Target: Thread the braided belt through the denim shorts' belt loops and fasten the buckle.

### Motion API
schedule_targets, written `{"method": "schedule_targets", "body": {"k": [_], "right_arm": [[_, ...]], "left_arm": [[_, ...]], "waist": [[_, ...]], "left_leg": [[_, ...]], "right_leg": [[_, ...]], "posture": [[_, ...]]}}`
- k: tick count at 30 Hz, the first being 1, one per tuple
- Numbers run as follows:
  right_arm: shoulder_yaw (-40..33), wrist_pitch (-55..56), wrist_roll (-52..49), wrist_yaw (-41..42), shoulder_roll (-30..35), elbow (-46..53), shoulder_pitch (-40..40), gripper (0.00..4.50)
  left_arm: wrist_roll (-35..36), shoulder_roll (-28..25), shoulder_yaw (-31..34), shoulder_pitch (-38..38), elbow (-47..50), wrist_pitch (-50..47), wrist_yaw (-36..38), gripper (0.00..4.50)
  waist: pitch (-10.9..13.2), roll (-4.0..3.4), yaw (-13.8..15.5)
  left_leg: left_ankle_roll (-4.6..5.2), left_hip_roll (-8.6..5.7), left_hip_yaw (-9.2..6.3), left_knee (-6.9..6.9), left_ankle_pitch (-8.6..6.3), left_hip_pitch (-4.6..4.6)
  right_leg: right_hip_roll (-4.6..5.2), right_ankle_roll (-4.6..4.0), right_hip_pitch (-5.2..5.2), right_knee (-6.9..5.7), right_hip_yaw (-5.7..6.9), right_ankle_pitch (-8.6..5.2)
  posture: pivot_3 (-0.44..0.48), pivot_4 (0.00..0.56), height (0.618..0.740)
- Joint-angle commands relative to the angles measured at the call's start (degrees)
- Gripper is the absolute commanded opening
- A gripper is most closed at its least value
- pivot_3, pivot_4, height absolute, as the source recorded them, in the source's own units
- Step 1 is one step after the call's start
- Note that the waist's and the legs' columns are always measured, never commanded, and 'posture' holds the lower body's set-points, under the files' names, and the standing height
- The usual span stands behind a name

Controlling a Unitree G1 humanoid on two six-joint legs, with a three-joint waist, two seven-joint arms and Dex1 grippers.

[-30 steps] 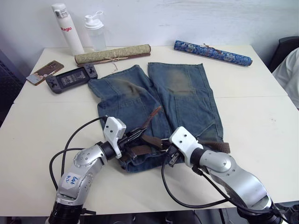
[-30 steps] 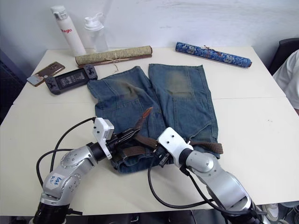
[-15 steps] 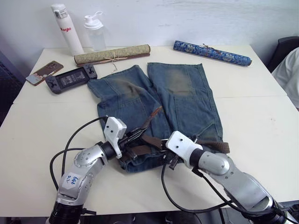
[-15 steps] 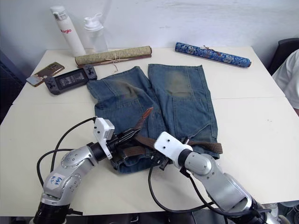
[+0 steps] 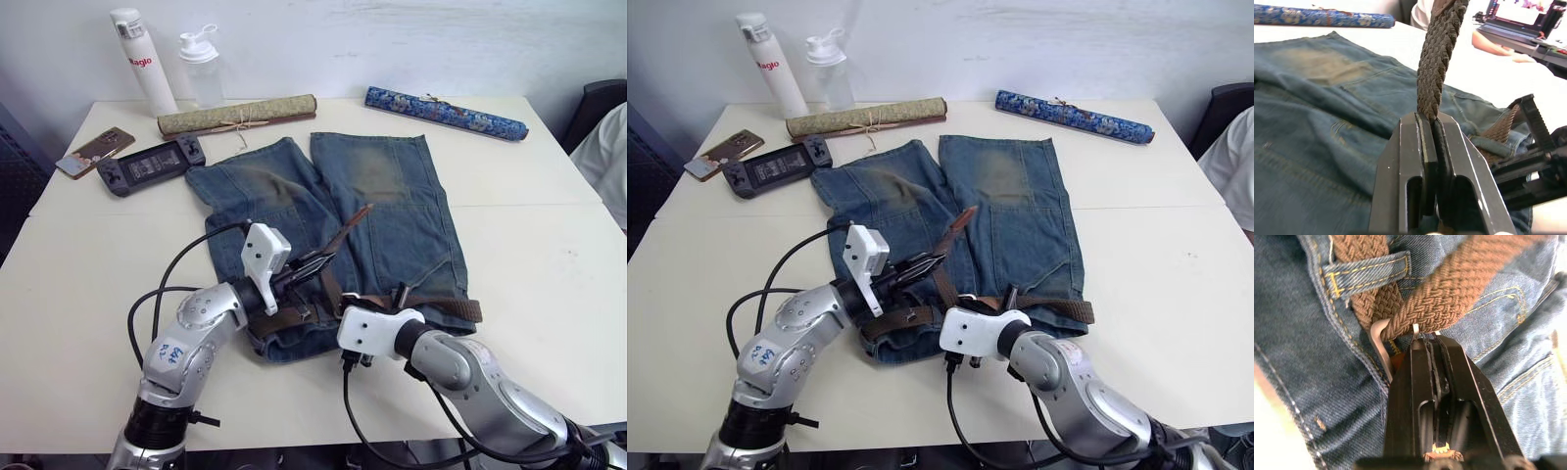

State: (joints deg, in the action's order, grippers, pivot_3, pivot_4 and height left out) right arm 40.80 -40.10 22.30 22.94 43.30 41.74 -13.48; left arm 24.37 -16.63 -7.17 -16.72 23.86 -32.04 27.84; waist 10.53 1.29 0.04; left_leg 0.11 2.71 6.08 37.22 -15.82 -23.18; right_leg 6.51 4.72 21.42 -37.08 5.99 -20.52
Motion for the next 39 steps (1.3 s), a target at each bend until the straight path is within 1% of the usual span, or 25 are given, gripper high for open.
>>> {"method": "schedule_targets", "body": {"k": [1, 8, 10, 13, 16, 21, 27, 34, 38, 39], "right_arm": [[6.0, 2.0, 2.4, 6.3, 1.2, -4.9, 3.8, 0.03], [6.2, 6.8, 8.1, 13.2, -1.1, -9.6, 3.5, 0.03], [5.9, 7.3, 8.3, 15.3, -2.0, -11.1, 3.5, 0.03], [5.2, 7.3, 6.9, 18.9, -3.6, -12.8, 3.6, 0.03], [4.2, 5.7, 4.6, 23.0, -4.9, -13.9, 3.7, 0.03], [1.0, 4.6, -0.1, 28.8, -7.3, -15.1, 3.8, 0.03], [-0.2, 9.1, 0.0, 30.2, -7.7, -17.6, 3.7, 0.03], [-1.4, 14.9, 0.5, 30.1, -7.6, -21.8, 5.8, 0.03], [-1.9, 16.4, 1.1, 30.1, -7.8, -22.3, 7.0, 0.03], [-2.0, 16.7, 1.2, 30.2, -7.8, -22.3, 7.3, 0.03]], "left_arm": [[0.0, 1.3, -1.5, -3.2, 0.5, 0.3, 0.3, 0.00], [-1.7, 4.6, -4.4, -10.1, -5.1, -0.1, -0.2, 0.00], [-2.3, 5.5, -5.4, -12.1, -7.2, 0.6, 0.8, 0.00], [-3.4, 6.4, -7.0, -14.0, -10.2, 1.9, 2.6, 0.00], [-3.0, 7.7, -7.2, -15.3, -12.1, 2.5, 4.1, 0.00], [-3.6, 9.5, -8.4, -17.5, -15.5, 4.3, 7.5, 0.00], [-5.5, 13.7, -8.7, -21.9, -22.4, 6.7, 8.8, 0.00], [-8.0, 19.1, -10.8, -25.6, -28.9, 8.9, 10.4, 0.00], [-10.5, 21.8, -11.8, -27.2, -32.6, 10.5, 10.3, 0.00], [-10.7, 22.9, -11.6, -27.9, -33.3, 10.4, 10.0, 0.00]], "waist": [[-0.1, 0.09, 0.0], [-0.2, 0.24, 0.0], [-0.2, 0.28, -0.1], [-0.4, 0.36, -0.2], [-0.7, 0.35, -0.1], [-1.3, 0.37, -0.1], [-1.5, 0.37, 0.0], [-1.7, 0.34, 0.0], [-1.9, 0.12, 0.1], [-1.9, 0.10, 0.1]], "left_leg": [[0.00, 0.00, -0.01, 0.00, 0.00, 0.00], [-0.02, 0.02, -0.02, 0.00, 0.01, 0.13], [-0.03, 0.03, -0.01, 0.00, 0.02, 0.16], [-0.06, 0.07, -0.02, -0.03, 0.03, 0.33], [-0.12, 0.10, -0.02, -0.16, -0.07, 0.95], [-0.17, 0.15, -0.08, -0.16, -0.20, 0.99], [-0.14, 0.14, -0.09, -0.15, -0.28, 0.99], [-0.12, 0.14, -0.12, -0.15, -0.29, 1.06], [-0.02, 0.15, -0.27, -0.17, -0.48, 1.36], [0.25, 0.16, -0.34, -0.19, -0.74, 1.49]], "right_leg": [[0.00, 0.00, -0.01, 0.02, 0.01, 0.00], [-0.06, 0.00, -0.14, 0.04, 0.02, 0.00], [-0.08, 0.00, -0.16, 0.04, 0.02, 0.00], [-0.13, -0.01, -0.31, 0.06, 0.02, 0.00], [-0.15, -0.05, -0.97, 0.30, 0.04, -0.04], [-0.15, -0.06, -1.06, 0.42, 0.04, -0.06], [-0.15, -0.06, -1.14, 0.56, 0.08, -0.05], [-0.13, -0.06, -1.25, 0.58, 0.11, -0.05], [-0.11, -0.06, -1.72, 0.83, 0.25, -0.05], [-0.11, -0.06, -1.92, 0.95, 0.31, -0.05]], "posture": [[0.000, 0.150, 0.717], [0.000, 0.150, 0.717], [0.000, 0.150, 0.717], [0.000, 0.150, 0.717], [0.000, 0.150, 0.717], [0.000, 0.150, 0.717], [0.000, 0.150, 0.717], [0.000, 0.150, 0.717], [0.000, 0.150, 0.717], [0.000, 0.150, 0.717]]}}
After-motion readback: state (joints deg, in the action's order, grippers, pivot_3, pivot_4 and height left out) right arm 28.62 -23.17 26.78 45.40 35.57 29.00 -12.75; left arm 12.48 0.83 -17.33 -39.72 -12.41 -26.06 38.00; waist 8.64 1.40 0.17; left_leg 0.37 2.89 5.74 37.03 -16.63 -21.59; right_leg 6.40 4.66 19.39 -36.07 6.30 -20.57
